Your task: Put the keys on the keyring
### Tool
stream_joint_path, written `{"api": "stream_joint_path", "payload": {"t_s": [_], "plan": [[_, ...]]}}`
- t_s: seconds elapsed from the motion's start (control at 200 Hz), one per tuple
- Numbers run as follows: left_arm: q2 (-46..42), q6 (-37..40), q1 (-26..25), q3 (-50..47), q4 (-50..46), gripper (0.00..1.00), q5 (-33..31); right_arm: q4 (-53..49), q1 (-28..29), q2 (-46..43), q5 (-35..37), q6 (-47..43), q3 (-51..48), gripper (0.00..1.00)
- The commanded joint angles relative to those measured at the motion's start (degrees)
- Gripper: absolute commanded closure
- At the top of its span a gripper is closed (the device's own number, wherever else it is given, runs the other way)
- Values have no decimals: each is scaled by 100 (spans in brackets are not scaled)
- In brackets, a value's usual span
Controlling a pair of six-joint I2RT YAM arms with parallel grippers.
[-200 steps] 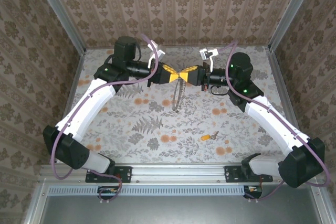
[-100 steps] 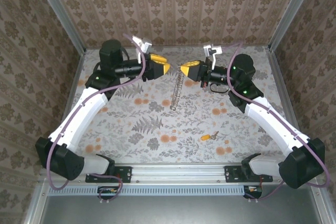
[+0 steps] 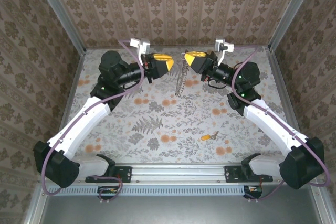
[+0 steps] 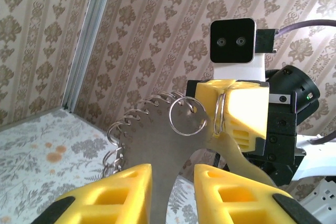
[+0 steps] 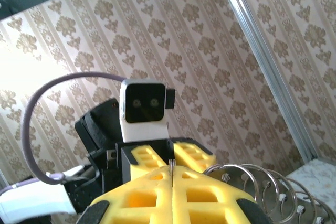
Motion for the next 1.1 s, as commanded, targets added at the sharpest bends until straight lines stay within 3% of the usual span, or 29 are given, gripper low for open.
{"api": "stream_joint_path", "payload": {"t_s": [0.0, 0.335, 1.095], "plan": [[-43, -434, -66, -73, 819, 74, -206, 707, 101, 18, 369, 221, 8, 100], [137, -938, -132, -141, 1745, 75, -171, 718, 176, 100, 452, 238, -10, 100], [494, -1087, -361, 30, 2063, 80, -31, 771, 195, 214, 412, 280, -53, 100]]}}
